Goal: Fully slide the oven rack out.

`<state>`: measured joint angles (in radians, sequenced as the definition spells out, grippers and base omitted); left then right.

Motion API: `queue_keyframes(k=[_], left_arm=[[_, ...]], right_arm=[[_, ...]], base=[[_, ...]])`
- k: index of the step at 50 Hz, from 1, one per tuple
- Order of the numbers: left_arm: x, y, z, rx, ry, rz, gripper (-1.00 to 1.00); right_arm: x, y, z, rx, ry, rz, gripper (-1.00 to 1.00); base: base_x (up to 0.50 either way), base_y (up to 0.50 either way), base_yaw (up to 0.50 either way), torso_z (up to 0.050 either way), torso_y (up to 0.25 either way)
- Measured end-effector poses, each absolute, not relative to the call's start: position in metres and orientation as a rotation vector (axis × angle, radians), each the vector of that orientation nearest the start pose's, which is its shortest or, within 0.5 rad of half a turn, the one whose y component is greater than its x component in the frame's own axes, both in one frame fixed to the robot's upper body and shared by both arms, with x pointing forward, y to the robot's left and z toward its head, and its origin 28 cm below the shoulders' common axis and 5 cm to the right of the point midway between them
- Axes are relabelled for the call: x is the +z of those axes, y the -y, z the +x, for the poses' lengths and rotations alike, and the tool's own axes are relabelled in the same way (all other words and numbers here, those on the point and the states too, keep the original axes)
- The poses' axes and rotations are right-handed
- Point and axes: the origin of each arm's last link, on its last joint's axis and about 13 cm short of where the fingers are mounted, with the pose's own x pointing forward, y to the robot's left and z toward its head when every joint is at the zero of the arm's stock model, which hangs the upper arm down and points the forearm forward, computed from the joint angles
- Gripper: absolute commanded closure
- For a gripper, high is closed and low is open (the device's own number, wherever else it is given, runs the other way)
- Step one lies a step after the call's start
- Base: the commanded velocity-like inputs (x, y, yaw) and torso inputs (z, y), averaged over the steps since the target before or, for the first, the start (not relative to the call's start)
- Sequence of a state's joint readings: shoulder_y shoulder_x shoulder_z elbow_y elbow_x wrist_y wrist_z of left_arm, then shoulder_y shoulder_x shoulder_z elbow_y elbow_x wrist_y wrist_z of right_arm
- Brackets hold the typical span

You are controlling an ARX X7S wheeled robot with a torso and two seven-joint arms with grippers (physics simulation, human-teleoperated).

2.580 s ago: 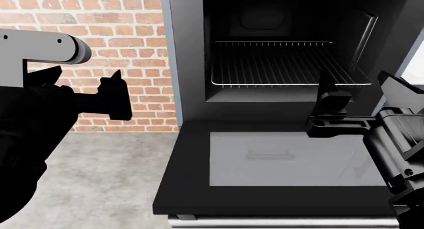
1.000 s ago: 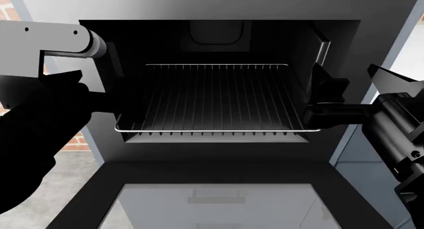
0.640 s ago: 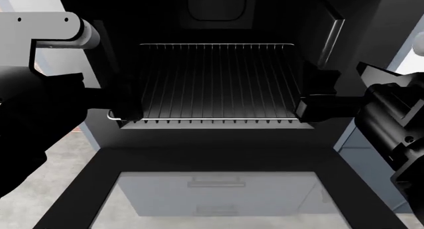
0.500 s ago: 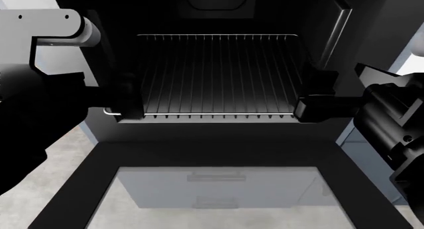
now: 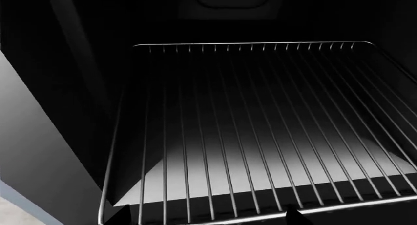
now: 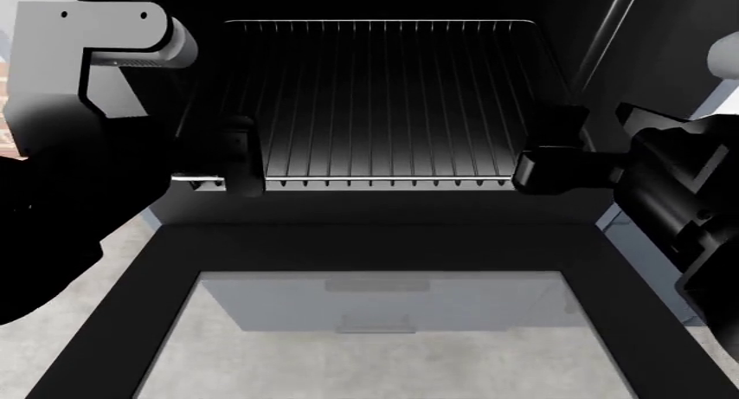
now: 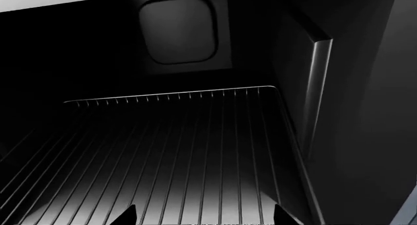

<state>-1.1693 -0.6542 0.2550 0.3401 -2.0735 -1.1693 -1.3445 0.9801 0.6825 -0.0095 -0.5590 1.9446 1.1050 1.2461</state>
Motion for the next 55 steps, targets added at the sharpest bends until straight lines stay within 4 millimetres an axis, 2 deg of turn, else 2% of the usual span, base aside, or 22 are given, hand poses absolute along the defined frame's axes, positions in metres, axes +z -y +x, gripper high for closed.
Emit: queue_keyframes(k=[12, 29, 39, 55], left_arm=[[0.323, -0.221, 0.246, -0.157, -0.278, 0.015, -1.00], [0.332, -0.209, 0.297, -0.135, -0.379, 0.063, -1.00], [0.328, -0.208, 0.322, -0.112, -0.415, 0.070, -1.00], [0.313, -0.206, 0.345, -0.093, -0.480, 0.078, -1.00]], right_arm=[[0.313, 0.130, 0.222, 0.129, -0.128, 0.135, -1.00], [0.322, 0.118, 0.264, 0.158, -0.276, 0.076, -1.00], [0.323, 0.116, 0.285, 0.139, -0.335, 0.044, -1.00], [0.312, 0.111, 0.308, 0.062, -0.480, 0.009, -1.00]], base=[[0.00, 0.00, 0.00, 0.000, 0.000], [0.00, 0.00, 0.00, 0.000, 0.000], [0.00, 0.00, 0.00, 0.000, 0.000], [0.00, 0.00, 0.00, 0.000, 0.000]])
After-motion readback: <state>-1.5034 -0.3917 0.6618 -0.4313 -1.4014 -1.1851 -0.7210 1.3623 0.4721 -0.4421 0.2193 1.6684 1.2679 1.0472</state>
